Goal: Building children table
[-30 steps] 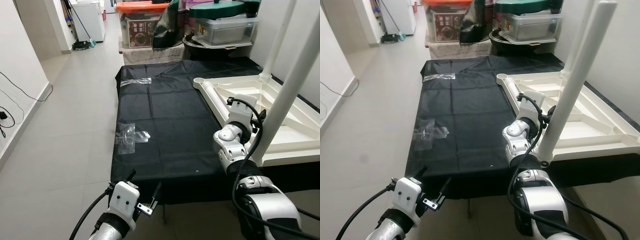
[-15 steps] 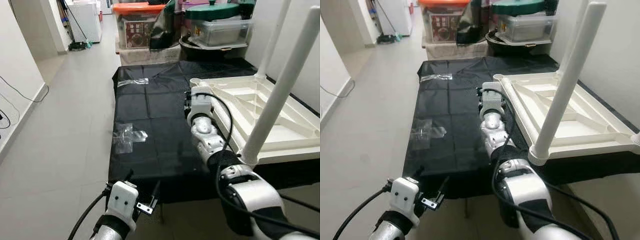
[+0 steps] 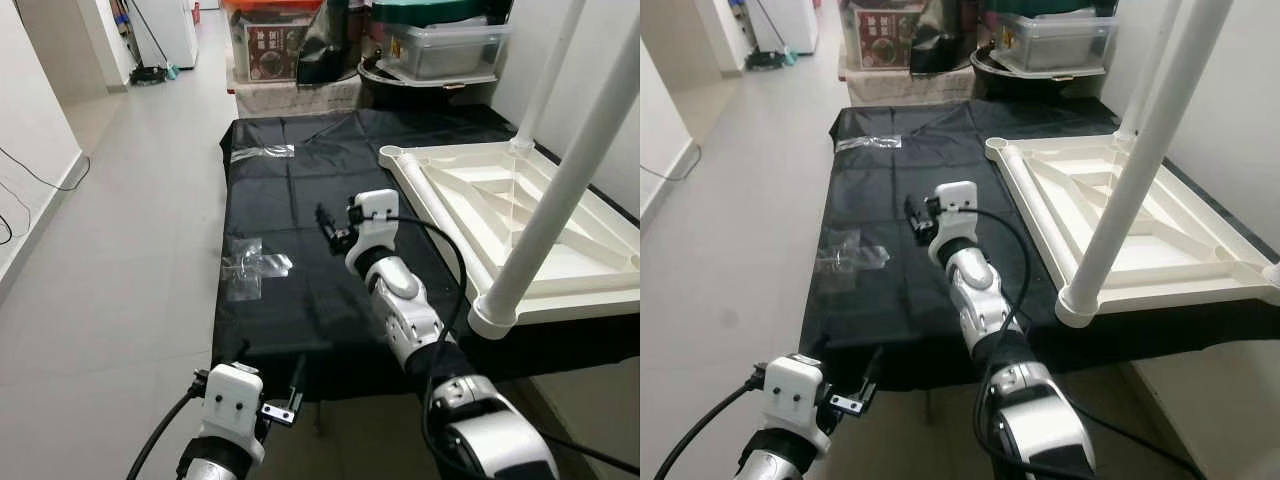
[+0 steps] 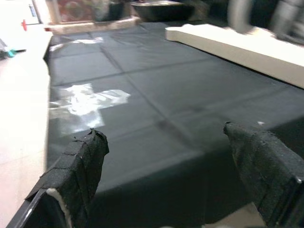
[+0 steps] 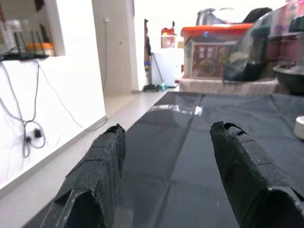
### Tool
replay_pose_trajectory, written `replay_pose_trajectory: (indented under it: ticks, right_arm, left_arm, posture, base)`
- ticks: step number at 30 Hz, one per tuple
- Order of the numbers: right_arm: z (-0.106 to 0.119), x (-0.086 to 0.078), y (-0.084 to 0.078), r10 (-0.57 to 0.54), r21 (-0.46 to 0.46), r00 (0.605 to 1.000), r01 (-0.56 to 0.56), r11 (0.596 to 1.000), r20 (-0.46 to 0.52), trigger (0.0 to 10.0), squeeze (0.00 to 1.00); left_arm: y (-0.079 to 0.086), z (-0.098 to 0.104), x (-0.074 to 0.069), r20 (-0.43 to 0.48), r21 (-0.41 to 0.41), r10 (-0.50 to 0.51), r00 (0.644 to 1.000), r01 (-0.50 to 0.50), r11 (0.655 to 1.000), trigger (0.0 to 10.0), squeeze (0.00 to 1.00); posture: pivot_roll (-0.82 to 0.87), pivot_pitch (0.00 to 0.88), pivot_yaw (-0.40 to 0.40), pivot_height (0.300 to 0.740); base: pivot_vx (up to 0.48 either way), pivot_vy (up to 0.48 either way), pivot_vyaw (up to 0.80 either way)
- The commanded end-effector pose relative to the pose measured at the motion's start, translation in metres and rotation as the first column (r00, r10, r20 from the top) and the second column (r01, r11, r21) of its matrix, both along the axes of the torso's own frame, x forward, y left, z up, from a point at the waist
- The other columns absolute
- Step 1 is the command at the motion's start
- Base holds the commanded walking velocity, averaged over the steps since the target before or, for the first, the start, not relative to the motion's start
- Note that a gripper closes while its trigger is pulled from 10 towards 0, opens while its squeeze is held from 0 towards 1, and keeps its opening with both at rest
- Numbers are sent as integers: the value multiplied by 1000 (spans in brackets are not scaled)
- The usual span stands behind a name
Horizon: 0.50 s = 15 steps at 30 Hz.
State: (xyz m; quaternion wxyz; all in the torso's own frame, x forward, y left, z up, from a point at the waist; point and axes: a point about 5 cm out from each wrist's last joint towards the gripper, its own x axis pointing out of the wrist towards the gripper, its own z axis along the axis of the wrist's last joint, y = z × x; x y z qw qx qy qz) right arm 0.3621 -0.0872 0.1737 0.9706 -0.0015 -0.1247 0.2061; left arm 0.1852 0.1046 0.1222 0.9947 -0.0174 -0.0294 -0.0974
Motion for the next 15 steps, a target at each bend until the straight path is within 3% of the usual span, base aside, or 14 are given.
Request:
replay_pose_trajectory:
  ticks: [1,2,4,6,9,15]
  right_arm:
    - [-3,-8,-1,37,-14,999,-37,999,20,10000,0]
    - [-3,-8,-1,37,-14,999,-37,999,20,10000,0]
    - [-25,-33,-15,93,-59,996,-93,994,-12,10000,0]
    - [-25,-33,-15,93,-59,996,-93,994,-12,10000,0]
    - [-45,-56,-29,101,-93,993,-106,990,-57,10000,0]
    - [-48,-56,-26,92,-89,994,-98,991,-64,10000,0]
  left_arm:
    - [3,-2,-1,-17,-2,24,1000,-24,1000,10000,0]
    - [3,-2,-1,-17,-2,24,1000,-24,1000,10000,0]
    - [9,-1,-3,-16,6,67,998,-67,998,10000,0]
    - [9,-1,-3,-16,6,67,998,-67,998,10000,0]
    - [16,-4,-9,-27,14,111,993,-111,994,10000,0]
    - [17,-5,-6,-21,18,108,994,-107,994,10000,0]
  posture:
    - [40,43,-17,740]
    - [40,43,-17,740]
    - [27,24,-9,740]
    - [27,24,-9,740]
    - [24,0,-7,740]
    - [27,0,-8,740]
  base:
    - [0,0,0]
    - [0,0,0]
    - [0,0,0]
    - [0,0,0]
    - [115,0,0]
    - [416,0,0]
